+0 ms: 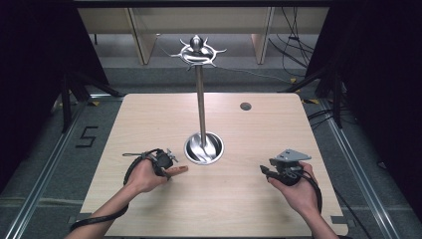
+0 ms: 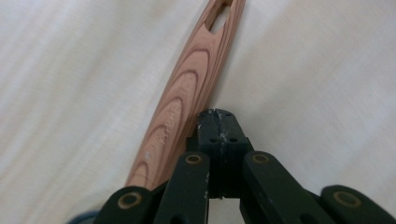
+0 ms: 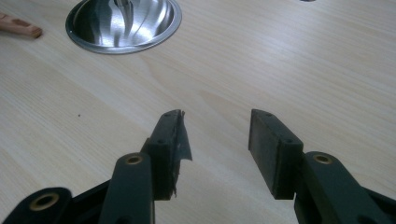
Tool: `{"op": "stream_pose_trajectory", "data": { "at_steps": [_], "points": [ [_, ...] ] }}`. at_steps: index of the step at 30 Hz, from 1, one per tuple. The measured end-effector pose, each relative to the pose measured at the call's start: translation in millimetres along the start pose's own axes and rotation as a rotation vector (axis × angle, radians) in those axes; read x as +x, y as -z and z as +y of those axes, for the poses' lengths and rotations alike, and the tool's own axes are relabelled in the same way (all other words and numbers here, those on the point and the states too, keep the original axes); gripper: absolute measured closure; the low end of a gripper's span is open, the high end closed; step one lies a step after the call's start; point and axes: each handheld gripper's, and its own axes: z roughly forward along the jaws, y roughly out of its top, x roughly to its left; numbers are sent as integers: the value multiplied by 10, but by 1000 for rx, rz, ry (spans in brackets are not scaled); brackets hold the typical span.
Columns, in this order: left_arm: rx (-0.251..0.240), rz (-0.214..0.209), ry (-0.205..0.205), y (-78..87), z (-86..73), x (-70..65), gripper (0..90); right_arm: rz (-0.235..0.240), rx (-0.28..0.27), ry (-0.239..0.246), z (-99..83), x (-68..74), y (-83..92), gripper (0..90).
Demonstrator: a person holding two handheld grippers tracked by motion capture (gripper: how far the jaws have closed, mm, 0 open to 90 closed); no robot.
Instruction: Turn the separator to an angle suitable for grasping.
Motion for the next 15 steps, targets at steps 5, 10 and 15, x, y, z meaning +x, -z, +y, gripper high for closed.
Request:
{"op": "stream_pose_trajectory", "data": {
  "at_steps": [5,10,15],
  "points": [
    [-18,32,78,-4,79,117,893,0,-2,0,-2,-1,-6,553],
    [-50,51,150,-48,118,204,891,-8,-18,8,-5,-13,-5,553],
    [-107,58,171,65,99,218,798,-9,-32,-3,-22,-29,8,553]
  ]
}}
